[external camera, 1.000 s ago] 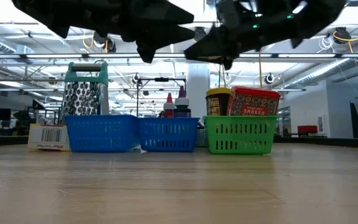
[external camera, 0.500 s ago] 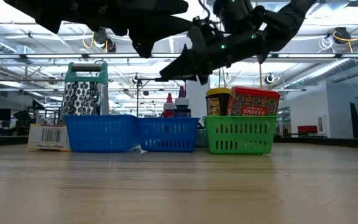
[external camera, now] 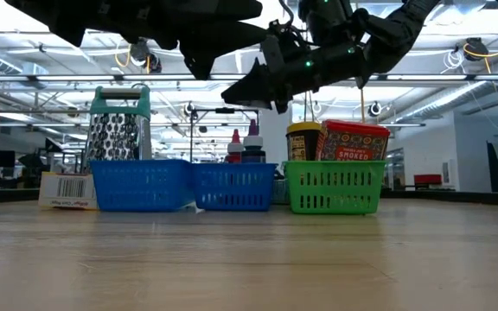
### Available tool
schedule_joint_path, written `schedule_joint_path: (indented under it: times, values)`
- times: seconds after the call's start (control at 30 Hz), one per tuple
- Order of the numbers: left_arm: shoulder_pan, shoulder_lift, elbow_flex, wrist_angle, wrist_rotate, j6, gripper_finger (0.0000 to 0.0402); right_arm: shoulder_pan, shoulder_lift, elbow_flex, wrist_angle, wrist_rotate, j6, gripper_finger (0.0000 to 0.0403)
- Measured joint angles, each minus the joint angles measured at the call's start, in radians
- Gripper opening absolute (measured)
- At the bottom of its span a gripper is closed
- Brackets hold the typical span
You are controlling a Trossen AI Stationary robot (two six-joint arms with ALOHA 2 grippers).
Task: Pick & Place Kitchen Items
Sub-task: Put the small pink food coloring bottle into the right blue bin, then put the small black food coloring bottle into the transparent bin
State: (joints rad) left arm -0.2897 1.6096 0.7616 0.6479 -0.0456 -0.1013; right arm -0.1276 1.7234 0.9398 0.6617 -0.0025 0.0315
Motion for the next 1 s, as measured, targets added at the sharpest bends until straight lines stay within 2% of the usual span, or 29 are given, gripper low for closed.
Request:
schedule_joint_path:
  times: [0.23,0.47,0.73,1.0]
  values:
    - [0.000,0.000,0.000,0.000,0.000,0.002,0.0159,-0.003,0.000,0.000,0.012,0.000,0.005,0.0104]
    - [0.000,0.000,0.000,0.000,0.000,0.002,0.0159,0.003,-0.001,0.000,0.008,-0.002,0.007,0.0105]
    - [0.000,0.000,0.000,-0.001,0.000,0.002,0.0159,0.080,-0.100,-0.002,-0.153,0.004,-0.025,0.0098]
    - [-0.003,0.000,0.000,-0.001,0.000,0.001,0.0159,0.204,-0.247,-0.002,-0.439,0.187,-0.039,0.0089]
